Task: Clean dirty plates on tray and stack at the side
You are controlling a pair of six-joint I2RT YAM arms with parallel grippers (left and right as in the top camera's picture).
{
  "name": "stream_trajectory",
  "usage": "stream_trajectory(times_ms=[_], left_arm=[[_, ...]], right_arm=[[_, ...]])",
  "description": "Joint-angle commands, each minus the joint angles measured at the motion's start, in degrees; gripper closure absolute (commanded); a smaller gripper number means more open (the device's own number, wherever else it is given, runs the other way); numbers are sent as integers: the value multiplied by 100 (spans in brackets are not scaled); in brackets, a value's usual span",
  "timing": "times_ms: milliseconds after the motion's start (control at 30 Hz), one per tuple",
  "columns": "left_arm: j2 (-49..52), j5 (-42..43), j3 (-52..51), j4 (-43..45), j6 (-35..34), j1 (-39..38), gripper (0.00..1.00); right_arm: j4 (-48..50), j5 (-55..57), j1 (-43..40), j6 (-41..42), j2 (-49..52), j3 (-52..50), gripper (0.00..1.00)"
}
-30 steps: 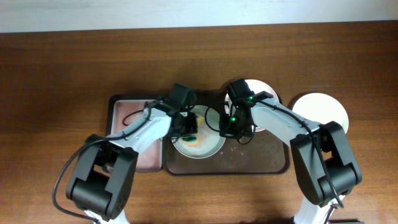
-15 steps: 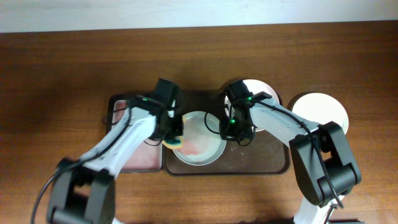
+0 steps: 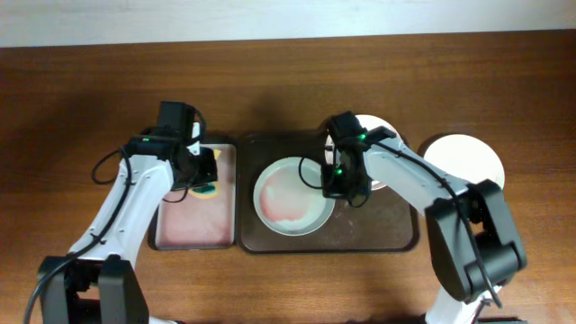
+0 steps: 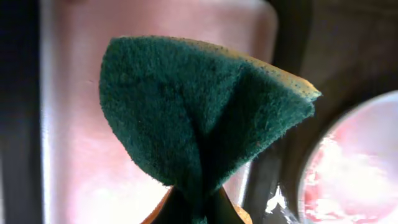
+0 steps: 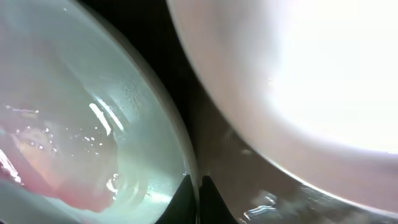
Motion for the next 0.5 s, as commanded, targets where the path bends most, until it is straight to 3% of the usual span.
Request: stream_trajectory(times_ms=[0, 300, 333, 400, 433, 467], left_arm=[[214, -39, 33, 155, 334, 162, 100], [1163, -599, 33, 468, 501, 164, 97], [1176, -601, 33, 466, 501, 164, 85], [1176, -597, 33, 468, 498, 164, 51], [1176, -597, 33, 466, 498, 164, 44], [1176, -597, 33, 466, 501, 164, 44]], right_arm=[[-243, 1182, -33, -334, -667, 476, 96], [-590, 4413, 715, -562, -1325, 706, 96], [-575, 4586, 817, -564, -1325, 706, 96], [-538, 4988, 1095, -562, -1325, 706, 96], [-516, 5174, 1220, -562, -1325, 706, 96], [-507, 5383, 1355, -562, -1325, 706, 96]])
